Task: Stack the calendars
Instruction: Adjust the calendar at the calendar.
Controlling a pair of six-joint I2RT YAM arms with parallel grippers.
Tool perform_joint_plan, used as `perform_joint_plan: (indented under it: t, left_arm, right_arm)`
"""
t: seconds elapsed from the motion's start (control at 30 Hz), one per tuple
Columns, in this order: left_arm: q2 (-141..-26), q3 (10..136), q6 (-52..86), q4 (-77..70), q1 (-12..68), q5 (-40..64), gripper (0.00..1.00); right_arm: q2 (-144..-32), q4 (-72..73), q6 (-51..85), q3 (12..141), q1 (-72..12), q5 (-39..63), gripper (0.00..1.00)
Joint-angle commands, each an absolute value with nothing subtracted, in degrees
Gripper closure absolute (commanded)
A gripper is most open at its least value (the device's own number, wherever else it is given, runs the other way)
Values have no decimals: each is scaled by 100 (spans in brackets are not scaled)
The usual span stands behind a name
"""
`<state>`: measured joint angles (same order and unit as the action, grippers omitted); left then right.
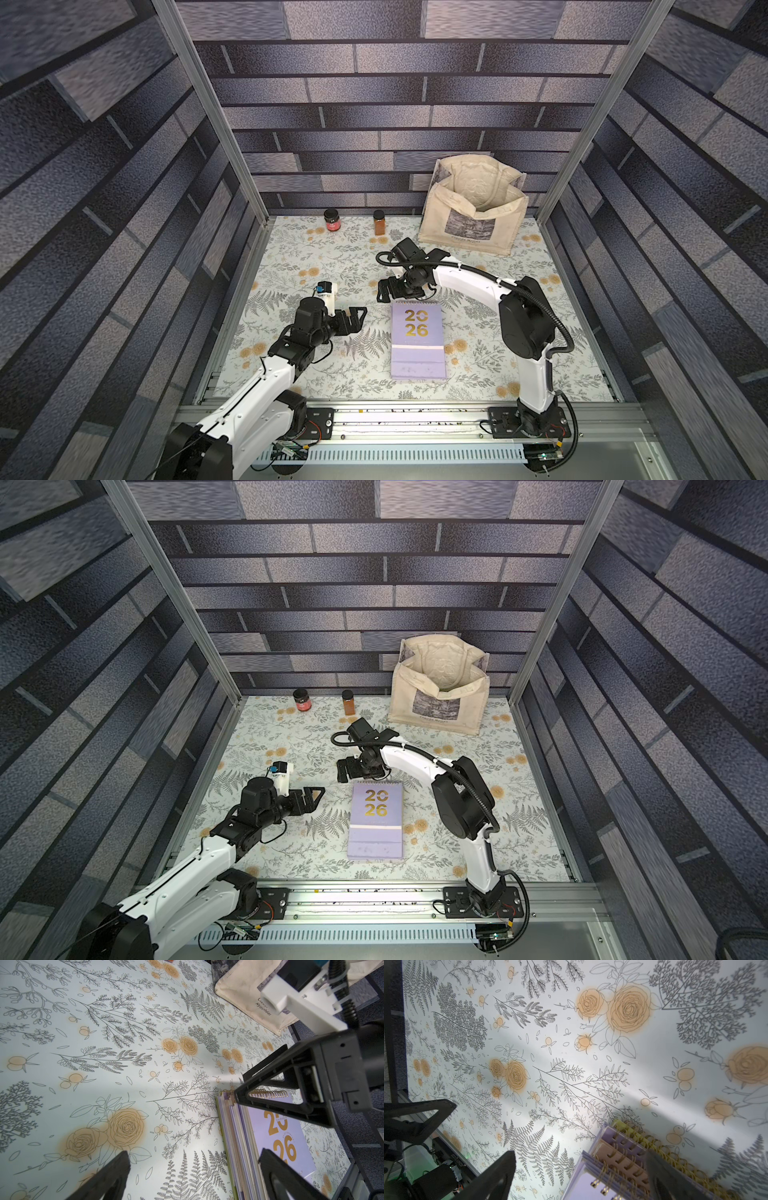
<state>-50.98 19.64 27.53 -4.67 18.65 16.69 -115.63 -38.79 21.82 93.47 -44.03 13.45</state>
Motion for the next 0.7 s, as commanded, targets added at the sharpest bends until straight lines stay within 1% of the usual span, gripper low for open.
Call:
perform_joint_plan:
  t: [0.0,0.67]
  left_arm:
    - [-4970,1907,2811,-413,1820,1740,0]
    - [-4922,1858,2812,-421,1729,1749,0]
  right_arm:
    - [-11557,-4028,2190,9553,-4487,1335,2]
    - [-11231,-3880,2355,8895,-4629,1338,2]
